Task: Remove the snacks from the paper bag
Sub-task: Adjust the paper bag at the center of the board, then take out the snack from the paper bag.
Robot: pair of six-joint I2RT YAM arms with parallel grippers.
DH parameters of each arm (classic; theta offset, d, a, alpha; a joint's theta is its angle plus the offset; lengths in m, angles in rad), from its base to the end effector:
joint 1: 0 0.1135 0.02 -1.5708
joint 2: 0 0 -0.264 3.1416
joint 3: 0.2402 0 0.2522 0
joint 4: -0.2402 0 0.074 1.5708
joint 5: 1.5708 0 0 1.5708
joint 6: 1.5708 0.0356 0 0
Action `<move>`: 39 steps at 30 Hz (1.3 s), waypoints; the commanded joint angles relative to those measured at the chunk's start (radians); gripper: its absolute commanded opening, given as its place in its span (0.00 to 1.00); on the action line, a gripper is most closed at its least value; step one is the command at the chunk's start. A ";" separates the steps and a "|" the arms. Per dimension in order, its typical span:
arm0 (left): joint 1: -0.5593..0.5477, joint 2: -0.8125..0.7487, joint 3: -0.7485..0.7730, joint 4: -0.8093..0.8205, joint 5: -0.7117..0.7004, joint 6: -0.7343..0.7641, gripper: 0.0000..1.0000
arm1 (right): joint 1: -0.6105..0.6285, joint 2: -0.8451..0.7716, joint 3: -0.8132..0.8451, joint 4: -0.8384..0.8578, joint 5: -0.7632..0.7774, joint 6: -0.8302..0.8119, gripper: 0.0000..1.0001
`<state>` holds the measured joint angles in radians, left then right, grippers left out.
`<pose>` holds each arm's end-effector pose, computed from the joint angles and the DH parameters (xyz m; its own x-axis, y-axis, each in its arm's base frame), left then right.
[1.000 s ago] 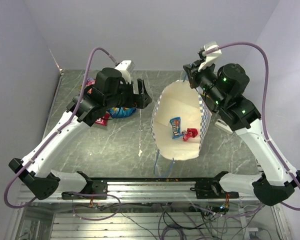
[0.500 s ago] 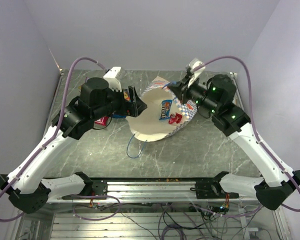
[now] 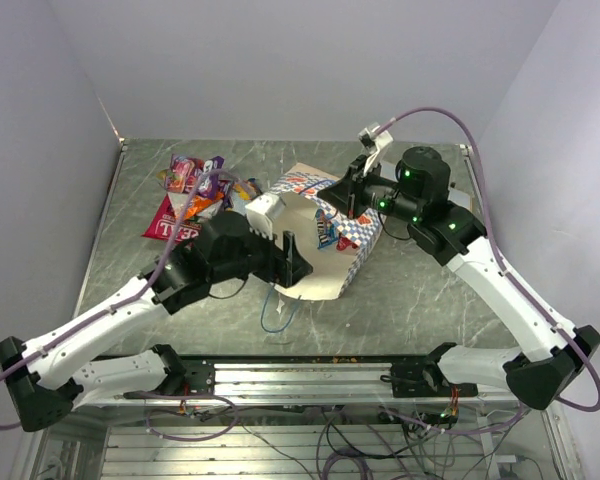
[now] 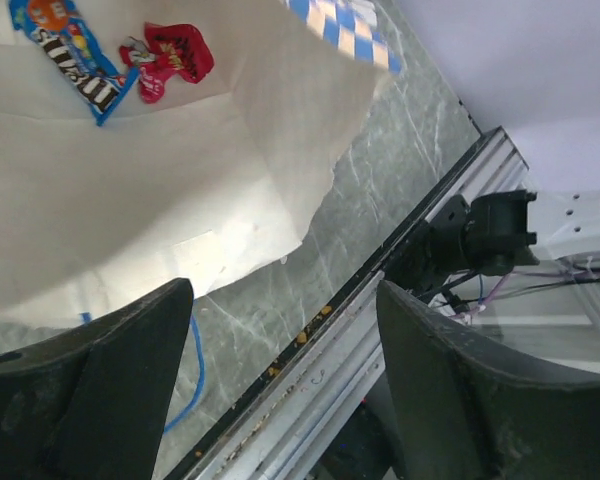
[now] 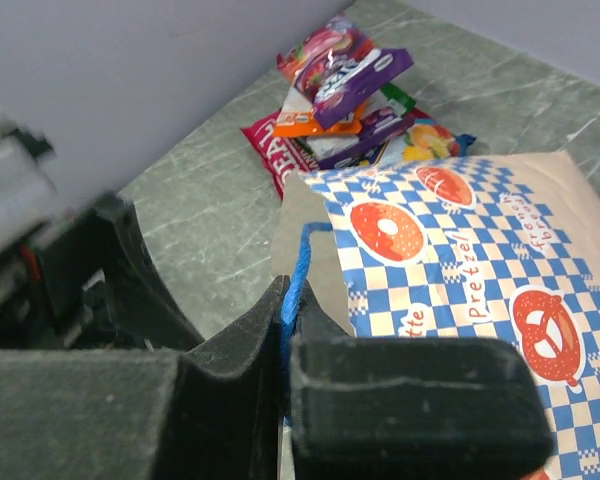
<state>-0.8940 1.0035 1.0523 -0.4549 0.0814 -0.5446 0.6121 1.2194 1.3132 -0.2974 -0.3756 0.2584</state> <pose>0.1358 -0.1737 0.3648 -0.6384 -0.0298 -0.7691 0.5764 0.6437 -0.5034 0.2154 0.1671 0.4224 -0.3717 0.0295 -0.9279 -0.7588 0.5662 0.3220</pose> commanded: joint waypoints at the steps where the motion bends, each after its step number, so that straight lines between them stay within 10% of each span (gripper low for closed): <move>1: -0.111 0.005 -0.097 0.266 -0.159 0.041 0.79 | 0.000 -0.013 0.059 -0.064 0.084 -0.002 0.00; 5: -0.251 0.075 -0.189 0.446 -0.383 0.095 0.44 | 0.000 -0.013 0.092 -0.087 0.109 -0.038 0.00; 16: -0.276 0.443 -0.237 0.791 -0.595 0.244 0.27 | 0.000 0.047 0.212 -0.177 0.120 -0.152 0.00; 28: -0.183 0.778 -0.054 0.842 -0.652 0.236 0.36 | -0.001 0.054 0.249 -0.227 0.106 -0.209 0.00; 39: -0.069 0.973 0.095 0.863 -0.645 0.303 0.66 | -0.001 0.026 0.241 -0.247 0.106 -0.212 0.00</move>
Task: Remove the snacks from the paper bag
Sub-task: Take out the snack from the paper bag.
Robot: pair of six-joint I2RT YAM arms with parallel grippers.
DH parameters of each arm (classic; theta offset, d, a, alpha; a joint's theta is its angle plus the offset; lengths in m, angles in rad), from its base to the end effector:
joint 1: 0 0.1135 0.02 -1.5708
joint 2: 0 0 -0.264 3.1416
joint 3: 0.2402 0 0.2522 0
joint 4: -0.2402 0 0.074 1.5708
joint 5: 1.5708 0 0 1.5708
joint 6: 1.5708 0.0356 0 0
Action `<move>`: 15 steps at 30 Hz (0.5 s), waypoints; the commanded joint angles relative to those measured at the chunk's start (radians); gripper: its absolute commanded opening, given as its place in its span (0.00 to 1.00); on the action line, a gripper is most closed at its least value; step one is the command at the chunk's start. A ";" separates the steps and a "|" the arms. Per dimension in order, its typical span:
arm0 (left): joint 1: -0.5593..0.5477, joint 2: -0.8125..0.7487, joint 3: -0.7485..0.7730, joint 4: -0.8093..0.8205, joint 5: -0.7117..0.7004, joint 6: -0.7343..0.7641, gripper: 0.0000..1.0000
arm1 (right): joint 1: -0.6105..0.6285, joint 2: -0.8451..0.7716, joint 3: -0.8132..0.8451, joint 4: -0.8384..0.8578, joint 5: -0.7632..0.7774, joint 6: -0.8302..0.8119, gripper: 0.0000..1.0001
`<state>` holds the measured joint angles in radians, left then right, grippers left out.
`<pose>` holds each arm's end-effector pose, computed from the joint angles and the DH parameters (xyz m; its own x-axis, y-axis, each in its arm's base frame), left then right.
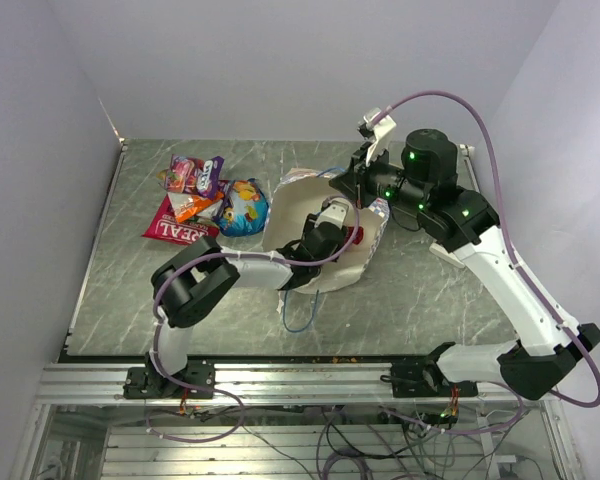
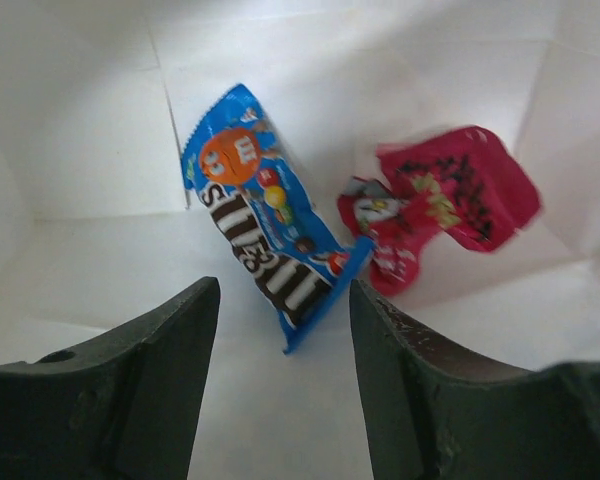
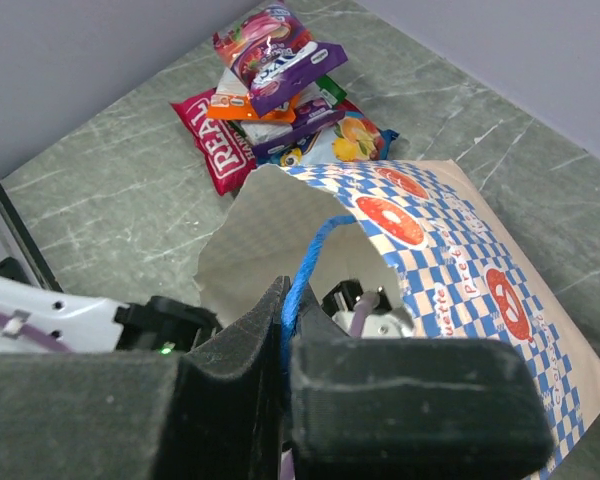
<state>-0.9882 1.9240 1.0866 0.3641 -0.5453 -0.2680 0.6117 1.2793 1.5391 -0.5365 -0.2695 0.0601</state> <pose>0.2425 -0.3346 0.1718 -0.3636 0.1404 -0.9209 0.3771 0.9261 -0.0077 0.2153 0.1626 0.4577 -0.2691 -0.1180 -0.9559 -0.7484 0.6503 0.1304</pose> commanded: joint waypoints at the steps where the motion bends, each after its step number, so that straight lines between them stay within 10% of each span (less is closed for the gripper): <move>1: 0.032 0.068 0.072 0.043 -0.013 0.025 0.66 | -0.001 -0.038 0.014 -0.011 0.001 -0.015 0.00; 15: 0.061 0.213 0.193 -0.098 0.019 -0.020 0.52 | 0.000 -0.052 0.023 -0.033 0.019 -0.033 0.00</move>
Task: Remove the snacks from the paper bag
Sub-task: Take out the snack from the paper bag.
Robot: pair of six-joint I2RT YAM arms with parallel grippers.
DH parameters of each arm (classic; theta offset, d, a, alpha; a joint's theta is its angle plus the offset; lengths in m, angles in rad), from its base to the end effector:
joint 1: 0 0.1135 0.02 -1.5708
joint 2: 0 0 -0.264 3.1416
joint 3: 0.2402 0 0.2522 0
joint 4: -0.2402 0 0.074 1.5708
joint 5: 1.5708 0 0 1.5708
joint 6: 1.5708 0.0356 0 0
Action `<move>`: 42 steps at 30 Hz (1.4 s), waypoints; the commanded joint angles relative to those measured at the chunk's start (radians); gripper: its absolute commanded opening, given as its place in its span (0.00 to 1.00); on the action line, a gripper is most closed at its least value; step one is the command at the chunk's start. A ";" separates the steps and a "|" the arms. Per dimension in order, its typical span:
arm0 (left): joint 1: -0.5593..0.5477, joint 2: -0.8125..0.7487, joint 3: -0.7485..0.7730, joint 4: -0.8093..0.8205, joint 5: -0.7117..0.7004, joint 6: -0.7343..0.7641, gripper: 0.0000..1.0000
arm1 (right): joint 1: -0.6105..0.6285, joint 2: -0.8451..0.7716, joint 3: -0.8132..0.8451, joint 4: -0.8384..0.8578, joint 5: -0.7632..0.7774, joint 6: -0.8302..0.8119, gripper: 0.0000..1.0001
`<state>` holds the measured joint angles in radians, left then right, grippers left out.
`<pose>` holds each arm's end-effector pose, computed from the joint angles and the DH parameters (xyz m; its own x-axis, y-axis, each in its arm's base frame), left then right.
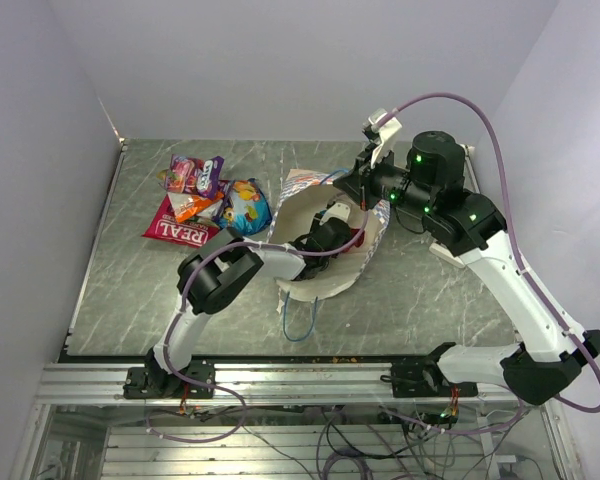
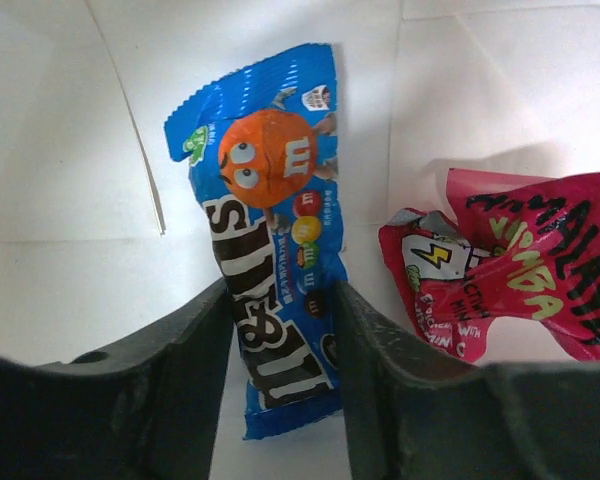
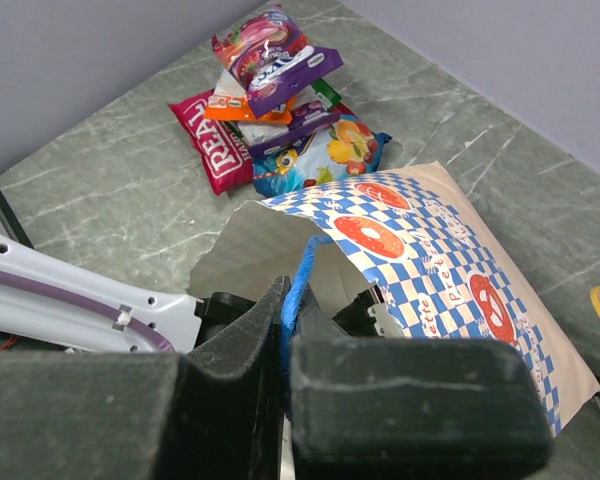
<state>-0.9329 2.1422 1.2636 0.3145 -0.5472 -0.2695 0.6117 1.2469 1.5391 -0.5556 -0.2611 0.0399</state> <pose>0.2850 -0.3533 0.1295 -0.4198 0.1846 -0.8886 0.3241 0.9450 0.0431 0.2059 0.1556 0.4636 -0.2433 -0.1235 -0.9621 -0.7497 0.6533 0.1057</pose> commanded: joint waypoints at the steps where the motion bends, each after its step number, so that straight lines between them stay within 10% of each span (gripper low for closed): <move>1: 0.005 -0.011 0.014 -0.051 0.031 -0.018 0.48 | -0.001 -0.021 0.021 -0.009 0.011 -0.010 0.00; 11: 0.004 -0.151 0.010 -0.197 0.130 -0.061 0.18 | -0.001 -0.048 -0.016 0.025 0.039 0.019 0.00; 30: -0.121 -0.980 -0.326 -0.615 0.580 -0.156 0.08 | 0.000 -0.161 -0.253 0.187 0.231 0.091 0.00; 42: -0.120 -1.085 0.253 -1.053 -0.065 0.019 0.07 | -0.001 -0.228 -0.313 0.198 0.233 0.139 0.00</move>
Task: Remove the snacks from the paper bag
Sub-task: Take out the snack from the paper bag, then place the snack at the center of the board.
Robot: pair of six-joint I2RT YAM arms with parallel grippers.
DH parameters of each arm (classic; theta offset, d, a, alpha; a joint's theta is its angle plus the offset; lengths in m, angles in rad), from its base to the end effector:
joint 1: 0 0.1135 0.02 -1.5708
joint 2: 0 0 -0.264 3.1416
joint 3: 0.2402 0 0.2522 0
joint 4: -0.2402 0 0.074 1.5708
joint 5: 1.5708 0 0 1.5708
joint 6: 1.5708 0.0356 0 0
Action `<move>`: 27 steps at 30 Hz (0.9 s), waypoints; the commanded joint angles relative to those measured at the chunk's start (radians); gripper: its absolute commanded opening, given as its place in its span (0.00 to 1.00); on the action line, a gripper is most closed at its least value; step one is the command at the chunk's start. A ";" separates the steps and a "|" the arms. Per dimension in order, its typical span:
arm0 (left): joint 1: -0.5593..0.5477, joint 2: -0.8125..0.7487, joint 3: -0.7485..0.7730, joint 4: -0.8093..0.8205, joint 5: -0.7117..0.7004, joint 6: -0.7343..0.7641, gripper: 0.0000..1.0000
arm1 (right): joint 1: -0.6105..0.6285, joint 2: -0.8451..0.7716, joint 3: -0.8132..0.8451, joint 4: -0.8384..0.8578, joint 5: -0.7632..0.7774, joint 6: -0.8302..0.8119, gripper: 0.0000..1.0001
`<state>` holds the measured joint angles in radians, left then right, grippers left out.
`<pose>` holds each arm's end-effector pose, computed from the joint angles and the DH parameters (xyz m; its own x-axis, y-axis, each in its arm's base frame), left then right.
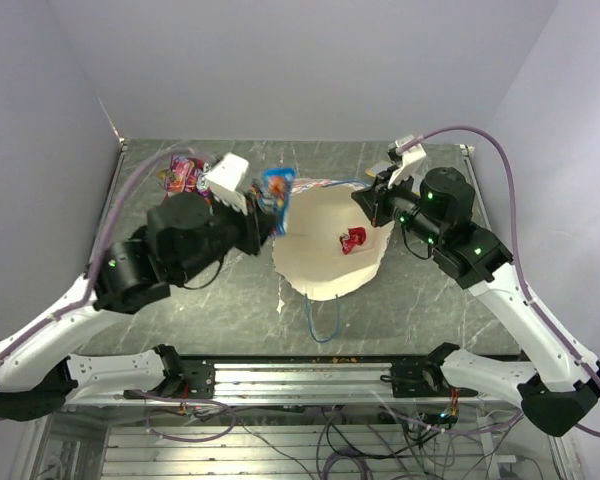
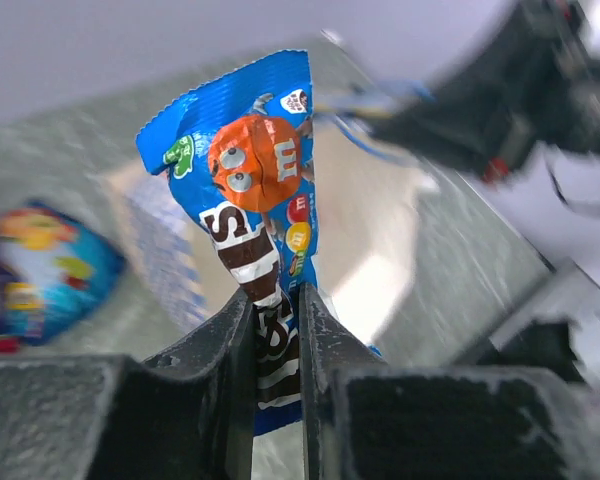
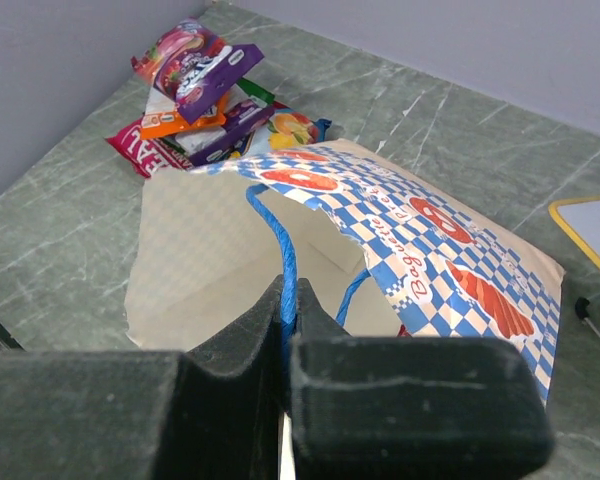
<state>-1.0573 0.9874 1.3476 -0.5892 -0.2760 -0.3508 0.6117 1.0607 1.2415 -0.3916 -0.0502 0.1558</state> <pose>0.1008 -0.1591 0.4517 -0.3479 -0.0562 -0.9358 0.6263 0.7289 -0.2766 0.1860 0.1326 0.4240 -0.2645 0.0038 -0.9644 -0.5797 0.7986 0.1621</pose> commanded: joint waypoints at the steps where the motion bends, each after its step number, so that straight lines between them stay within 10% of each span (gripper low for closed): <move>1: 0.005 0.090 0.208 -0.154 -0.425 0.115 0.07 | -0.001 -0.050 -0.016 0.031 0.024 0.025 0.00; 6: 0.078 0.156 0.241 -0.046 -0.669 0.196 0.07 | 0.000 -0.068 -0.001 0.017 0.037 0.027 0.00; 18: 0.664 0.517 0.290 -0.063 -0.199 0.078 0.07 | -0.001 -0.041 0.074 -0.025 0.037 -0.006 0.00; 27: 0.789 0.701 0.340 -0.024 -0.201 0.367 0.07 | 0.000 -0.013 0.128 -0.063 0.050 -0.032 0.00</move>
<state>-0.2729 1.6955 1.6447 -0.6464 -0.4850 -0.1516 0.6117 1.0508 1.3388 -0.4397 -0.0223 0.1421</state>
